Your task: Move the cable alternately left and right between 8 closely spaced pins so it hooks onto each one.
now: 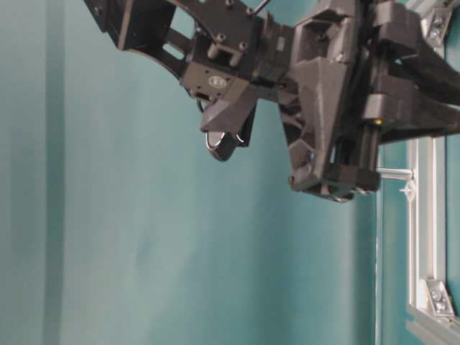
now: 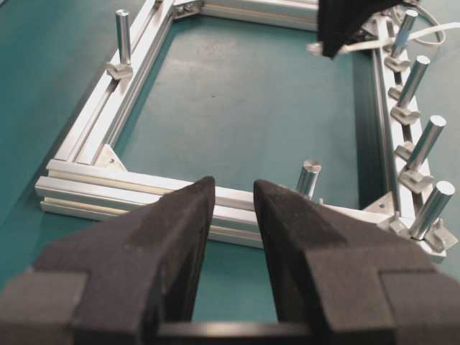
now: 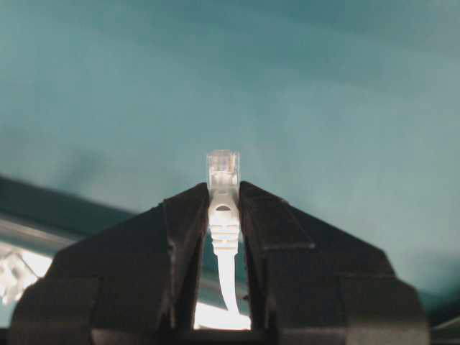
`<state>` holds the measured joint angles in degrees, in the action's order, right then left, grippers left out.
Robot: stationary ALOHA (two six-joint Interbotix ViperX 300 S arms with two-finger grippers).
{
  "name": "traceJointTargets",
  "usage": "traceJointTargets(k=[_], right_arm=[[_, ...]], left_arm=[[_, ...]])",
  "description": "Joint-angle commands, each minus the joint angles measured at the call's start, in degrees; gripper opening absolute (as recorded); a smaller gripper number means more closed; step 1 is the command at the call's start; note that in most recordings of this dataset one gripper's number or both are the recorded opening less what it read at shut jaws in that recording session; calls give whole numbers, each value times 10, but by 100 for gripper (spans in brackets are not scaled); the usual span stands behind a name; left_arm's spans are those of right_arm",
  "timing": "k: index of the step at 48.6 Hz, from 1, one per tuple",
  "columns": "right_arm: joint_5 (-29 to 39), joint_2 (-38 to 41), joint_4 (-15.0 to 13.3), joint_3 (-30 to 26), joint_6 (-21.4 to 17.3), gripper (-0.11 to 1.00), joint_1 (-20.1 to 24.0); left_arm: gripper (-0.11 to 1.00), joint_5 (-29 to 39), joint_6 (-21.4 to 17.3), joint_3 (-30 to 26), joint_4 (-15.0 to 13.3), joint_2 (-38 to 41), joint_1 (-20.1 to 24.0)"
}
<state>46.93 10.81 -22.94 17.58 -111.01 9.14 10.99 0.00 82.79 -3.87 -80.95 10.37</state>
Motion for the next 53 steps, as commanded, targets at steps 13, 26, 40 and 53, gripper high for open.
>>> traceJointTargets(k=[13,26,40,53], right_arm=[[5,-4,3,-20,-48,19,40],[23,-4,4,-26,-91,19,73],[34,-4,4,-28,-124,19,97],[36,-1,4,-28,-128,19,101]], left_arm=[[34,-4,2,-6,2,6,1],[34,-5,2,-6,2,6,1],[34,-4,2,-6,2,6,1],[34,-4,3,-6,1,6,1]])
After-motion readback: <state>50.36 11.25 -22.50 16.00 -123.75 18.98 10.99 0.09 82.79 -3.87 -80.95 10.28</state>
